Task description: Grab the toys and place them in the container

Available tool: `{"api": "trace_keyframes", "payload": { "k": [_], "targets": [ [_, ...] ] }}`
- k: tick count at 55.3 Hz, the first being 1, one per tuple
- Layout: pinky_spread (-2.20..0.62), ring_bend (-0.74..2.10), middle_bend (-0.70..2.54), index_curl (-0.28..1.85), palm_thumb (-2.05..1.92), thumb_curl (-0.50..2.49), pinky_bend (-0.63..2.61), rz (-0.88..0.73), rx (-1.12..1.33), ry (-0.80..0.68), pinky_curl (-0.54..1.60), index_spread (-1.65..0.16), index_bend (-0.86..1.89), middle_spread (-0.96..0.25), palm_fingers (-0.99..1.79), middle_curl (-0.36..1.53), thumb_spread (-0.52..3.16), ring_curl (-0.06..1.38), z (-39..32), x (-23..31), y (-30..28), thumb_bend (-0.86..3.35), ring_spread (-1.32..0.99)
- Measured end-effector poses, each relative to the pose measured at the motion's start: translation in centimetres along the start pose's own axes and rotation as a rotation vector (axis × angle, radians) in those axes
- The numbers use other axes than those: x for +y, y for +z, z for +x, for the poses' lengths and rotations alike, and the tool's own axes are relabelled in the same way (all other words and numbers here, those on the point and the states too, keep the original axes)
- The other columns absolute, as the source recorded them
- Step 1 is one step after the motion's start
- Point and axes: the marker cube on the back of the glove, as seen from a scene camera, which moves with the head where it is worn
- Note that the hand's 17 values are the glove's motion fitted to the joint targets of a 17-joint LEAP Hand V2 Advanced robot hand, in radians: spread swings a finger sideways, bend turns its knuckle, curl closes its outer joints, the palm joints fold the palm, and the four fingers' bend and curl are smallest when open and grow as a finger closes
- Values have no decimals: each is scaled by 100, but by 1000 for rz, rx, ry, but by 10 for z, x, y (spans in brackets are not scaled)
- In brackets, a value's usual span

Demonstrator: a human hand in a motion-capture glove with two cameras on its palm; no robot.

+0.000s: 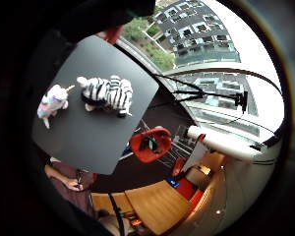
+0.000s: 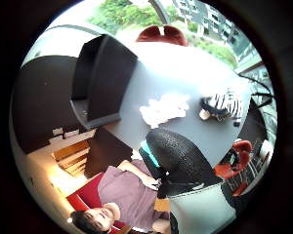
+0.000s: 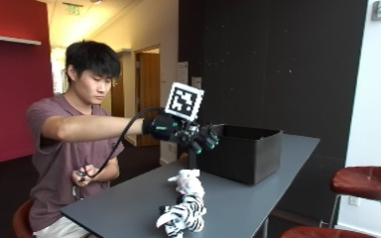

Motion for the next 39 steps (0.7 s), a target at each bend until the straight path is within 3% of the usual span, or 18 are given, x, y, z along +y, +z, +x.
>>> {"api": "trace_keyframes", "payload": {
  "k": [3,25,32,33,35,39],
  "targets": [
    [5,23,13,16,-3,29,84,-23,-19,62,33,-18,6,-1,-26,28,119,32,14,-7,25,-3,1],
    [5,23,13,13,-1,30,87,-53,-37,97,35,-19,7,-1,-23,25,115,35,58,-56,170,-3,1],
    [2,39,19,14,3,32,95,37,-104,65,36,-22,13,-6,11,25,112,38,60,-64,185,-1,-2],
    [3,39,16,14,2,32,95,48,-111,62,36,-23,12,-6,5,25,112,37,60,-65,185,-1,-1],
    [-3,45,27,15,6,33,93,78,-123,59,34,-23,16,-11,28,27,113,38,59,-67,186,0,-6],
    [-10,56,28,18,12,34,90,149,-114,73,34,-24,20,-15,42,30,117,41,55,-71,187,2,-14]
  ]
}}
